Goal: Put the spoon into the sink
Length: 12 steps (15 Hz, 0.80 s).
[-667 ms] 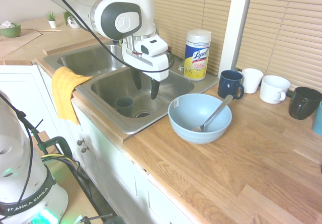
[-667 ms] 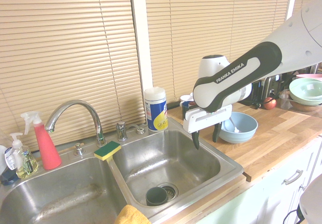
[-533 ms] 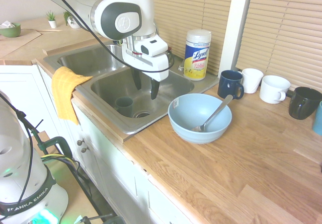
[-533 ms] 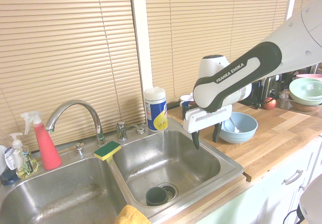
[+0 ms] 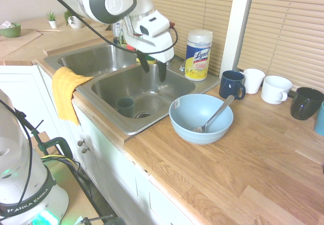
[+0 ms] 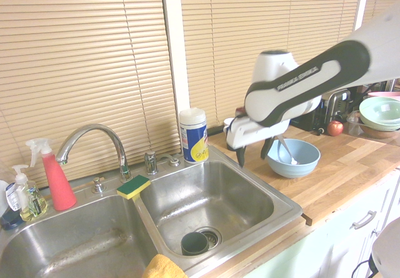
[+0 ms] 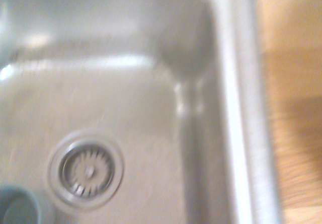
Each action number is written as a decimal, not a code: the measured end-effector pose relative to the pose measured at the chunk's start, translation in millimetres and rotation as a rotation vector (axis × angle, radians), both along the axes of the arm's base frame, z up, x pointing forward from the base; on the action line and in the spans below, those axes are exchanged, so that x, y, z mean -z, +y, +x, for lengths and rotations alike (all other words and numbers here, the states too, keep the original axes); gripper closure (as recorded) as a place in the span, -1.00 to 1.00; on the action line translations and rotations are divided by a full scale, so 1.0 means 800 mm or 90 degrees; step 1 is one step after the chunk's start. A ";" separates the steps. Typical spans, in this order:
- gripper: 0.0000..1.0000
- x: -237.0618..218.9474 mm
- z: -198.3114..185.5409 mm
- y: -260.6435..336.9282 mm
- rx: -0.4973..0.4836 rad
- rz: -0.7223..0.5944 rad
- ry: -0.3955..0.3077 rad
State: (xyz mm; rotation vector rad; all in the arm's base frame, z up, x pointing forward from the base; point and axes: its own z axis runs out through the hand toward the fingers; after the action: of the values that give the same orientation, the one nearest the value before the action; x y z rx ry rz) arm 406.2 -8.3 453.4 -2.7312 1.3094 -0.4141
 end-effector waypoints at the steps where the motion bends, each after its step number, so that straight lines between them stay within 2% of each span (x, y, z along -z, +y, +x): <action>1: -1.00 -0.005 -0.001 -0.014 0.019 -0.010 -0.006; 6: -1.00 0.005 0.019 -0.086 0.118 -0.070 -0.029; 12: -1.00 0.076 0.087 -0.142 0.192 -0.124 -0.003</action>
State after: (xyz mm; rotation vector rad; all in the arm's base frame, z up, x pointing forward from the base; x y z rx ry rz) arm 476.2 -122.0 392.9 -2.6799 1.7741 -0.5998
